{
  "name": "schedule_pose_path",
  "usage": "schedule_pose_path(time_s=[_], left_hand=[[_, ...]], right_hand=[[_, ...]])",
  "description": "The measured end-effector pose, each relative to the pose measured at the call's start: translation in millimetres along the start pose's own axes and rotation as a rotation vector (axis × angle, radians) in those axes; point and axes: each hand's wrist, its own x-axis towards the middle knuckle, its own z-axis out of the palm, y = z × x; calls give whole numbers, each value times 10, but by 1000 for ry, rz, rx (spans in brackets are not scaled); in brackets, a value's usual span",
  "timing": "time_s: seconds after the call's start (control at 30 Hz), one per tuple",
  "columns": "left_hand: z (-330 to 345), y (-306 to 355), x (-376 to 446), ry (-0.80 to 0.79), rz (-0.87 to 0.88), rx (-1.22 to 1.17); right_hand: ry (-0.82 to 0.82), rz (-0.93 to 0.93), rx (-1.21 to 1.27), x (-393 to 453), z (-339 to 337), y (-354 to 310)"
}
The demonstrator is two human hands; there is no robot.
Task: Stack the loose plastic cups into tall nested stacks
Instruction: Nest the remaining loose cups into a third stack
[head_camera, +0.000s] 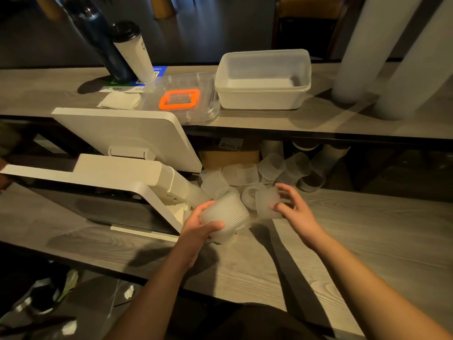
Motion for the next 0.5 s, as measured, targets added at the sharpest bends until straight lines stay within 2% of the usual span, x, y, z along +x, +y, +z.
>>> schedule_pose_path(time_s=[0.1, 0.5], left_hand=[[32, -3, -28, -23, 11, 13], [109, -41, -109, -101, 59, 50]], right_hand=[[-28, -34, 102, -36, -3, -169], [-207, -62, -20, -166, 2, -194]])
